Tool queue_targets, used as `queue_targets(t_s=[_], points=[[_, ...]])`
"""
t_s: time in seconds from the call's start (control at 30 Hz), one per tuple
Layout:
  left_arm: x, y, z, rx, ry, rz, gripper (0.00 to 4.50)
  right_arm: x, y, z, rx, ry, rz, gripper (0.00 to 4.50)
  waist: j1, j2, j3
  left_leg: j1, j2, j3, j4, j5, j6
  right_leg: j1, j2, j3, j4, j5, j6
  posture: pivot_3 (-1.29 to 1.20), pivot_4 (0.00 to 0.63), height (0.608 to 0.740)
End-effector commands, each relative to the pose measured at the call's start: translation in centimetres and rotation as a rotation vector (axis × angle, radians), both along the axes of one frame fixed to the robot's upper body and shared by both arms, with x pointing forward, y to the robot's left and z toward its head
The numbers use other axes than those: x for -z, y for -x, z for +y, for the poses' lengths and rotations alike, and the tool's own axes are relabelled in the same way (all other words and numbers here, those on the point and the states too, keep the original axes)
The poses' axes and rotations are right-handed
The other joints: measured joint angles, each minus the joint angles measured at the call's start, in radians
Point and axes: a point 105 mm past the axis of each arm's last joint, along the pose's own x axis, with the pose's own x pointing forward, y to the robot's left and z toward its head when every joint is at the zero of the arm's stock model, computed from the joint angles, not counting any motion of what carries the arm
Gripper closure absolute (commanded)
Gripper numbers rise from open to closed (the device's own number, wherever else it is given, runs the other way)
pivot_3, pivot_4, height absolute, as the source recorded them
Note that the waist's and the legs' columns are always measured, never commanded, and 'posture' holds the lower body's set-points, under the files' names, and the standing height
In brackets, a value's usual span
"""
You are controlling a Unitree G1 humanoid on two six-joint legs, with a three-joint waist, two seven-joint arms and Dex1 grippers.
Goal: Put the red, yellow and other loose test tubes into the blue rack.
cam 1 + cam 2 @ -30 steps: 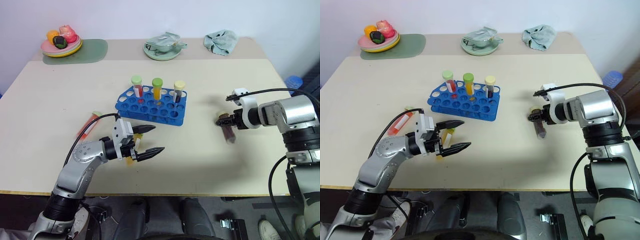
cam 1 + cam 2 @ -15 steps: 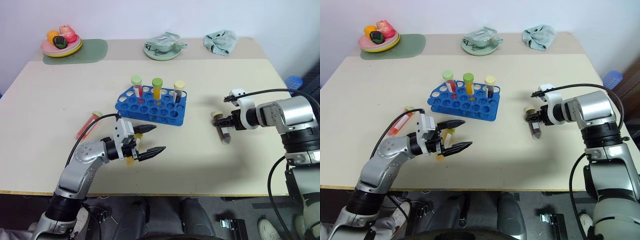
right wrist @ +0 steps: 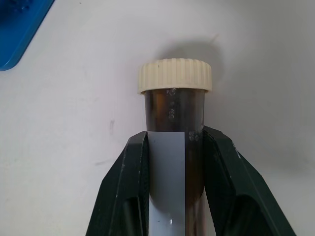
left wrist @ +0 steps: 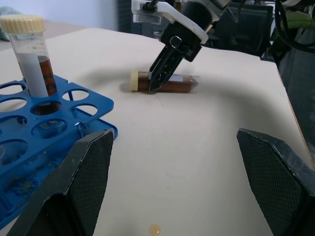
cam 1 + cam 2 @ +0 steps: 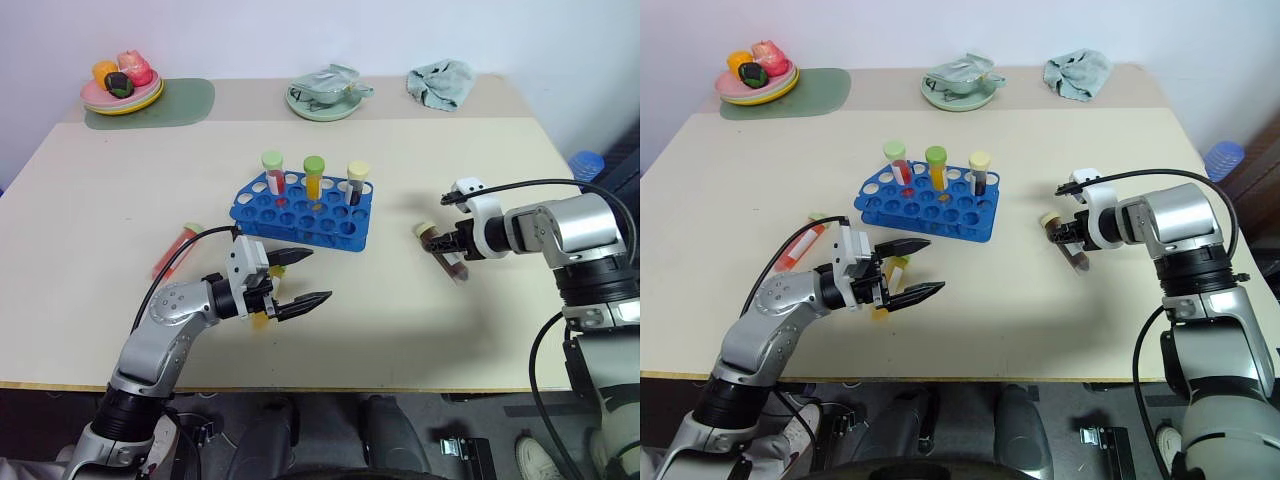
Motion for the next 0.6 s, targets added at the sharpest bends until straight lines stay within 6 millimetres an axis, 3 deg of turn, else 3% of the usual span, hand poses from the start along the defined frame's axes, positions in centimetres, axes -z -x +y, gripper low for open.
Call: queue_targets(t_s=[0.03,0.17,0.3,0.43,0.6], points=[[-1.1,0.2,-0.1,0.005,0.017,-0.044,0.41,0.2,-0.1,1.2,-0.046,-0.005,-0.006,3.43,0.0,0.0,0.0,0.0,0.0,0.0,0.0,0.0,0.0,0.0,0.0,0.0,0.0,0.0,0.0,0.0,0.15,0.74],[-1.2,0.1,0.0,-0.012,0.034,-0.041,0.41,-1.5,-0.4,2.2,-0.085,-0.069,-0.086,3.43,-0.001,0.0,0.0,0.0,0.0,0.0,0.0,0.0,0.0,0.0,0.0,0.0,0.0,0.0,0.0,0.0,0.15,0.74],[-1.0,-0.4,1.0,-0.084,0.102,-0.009,0.41,-8.8,1.5,6.8,-0.323,-0.518,-0.315,3.43,0.001,0.001,0.001,-0.001,0.0,0.0,-0.001,0.0,0.0,-0.004,0.0,0.002,0.002,0.0,0.0,0.0,0.15,0.74],[-0.7,-1.3,2.8,-0.189,0.166,0.018,0.41,-12.5,4.2,9.1,-0.484,-0.801,-0.505,3.43,0.013,0.0,0.0,-0.002,0.0,0.0,0.0,0.0,0.0,-0.005,-0.001,0.002,0.003,0.0,0.0,0.0,0.15,0.74],[-0.8,-2.7,4.9,-0.295,0.2,0.009,0.41,-13.0,3.2,10.5,-0.427,-0.905,-0.761,3.43,0.026,0.0,0.0,-0.001,0.0,0.0,0.001,0.0,0.0,-0.005,-0.001,0.002,0.005,0.0,0.0,0.0,0.15,0.74]])
